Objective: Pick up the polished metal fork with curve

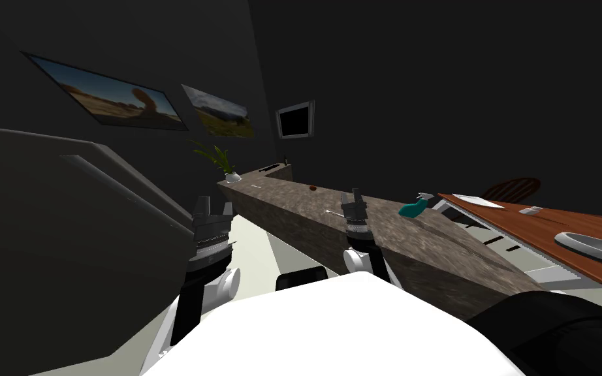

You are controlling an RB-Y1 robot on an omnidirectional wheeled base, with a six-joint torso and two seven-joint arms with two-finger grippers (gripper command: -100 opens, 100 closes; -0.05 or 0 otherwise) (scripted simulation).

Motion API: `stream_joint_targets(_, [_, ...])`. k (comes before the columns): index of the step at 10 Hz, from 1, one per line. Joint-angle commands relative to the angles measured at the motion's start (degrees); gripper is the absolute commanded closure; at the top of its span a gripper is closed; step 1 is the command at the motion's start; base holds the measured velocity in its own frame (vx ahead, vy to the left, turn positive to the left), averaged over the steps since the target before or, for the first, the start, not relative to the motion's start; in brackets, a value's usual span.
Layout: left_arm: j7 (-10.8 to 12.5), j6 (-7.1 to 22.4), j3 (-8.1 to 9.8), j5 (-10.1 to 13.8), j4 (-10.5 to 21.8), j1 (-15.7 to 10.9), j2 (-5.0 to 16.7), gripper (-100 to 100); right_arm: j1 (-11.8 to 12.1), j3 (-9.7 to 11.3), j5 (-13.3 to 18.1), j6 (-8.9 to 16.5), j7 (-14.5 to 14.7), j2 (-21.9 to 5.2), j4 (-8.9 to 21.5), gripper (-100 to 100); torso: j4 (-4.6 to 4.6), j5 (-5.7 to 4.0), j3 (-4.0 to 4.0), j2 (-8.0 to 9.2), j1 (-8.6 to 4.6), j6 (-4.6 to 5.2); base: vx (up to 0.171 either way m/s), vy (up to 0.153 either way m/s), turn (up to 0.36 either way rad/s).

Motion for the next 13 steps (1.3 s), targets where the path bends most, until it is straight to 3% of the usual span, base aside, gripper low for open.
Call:
stream_joint_targets(1, [0.0,0.0,0.0,0.0,0.0,0.0,0.0,0,-0.15,-0.37,0.11,-0.01,0.23,-2.15,0.27,-100,0.0,0.0,0.0,0.0,0.0,0.0,-0.002,-0.006,0.023])
stream_joint_targets(13, [0.0,0.0,0.0,0.0,0.0,0.0,0.0,0,-1.7,-4.57,2.06,-0.1,3.1,-20.56,5.09,-100,0.0,-0.03,0.0,0.0,-0.1,-0.01,-0.005,-0.021,0.053])
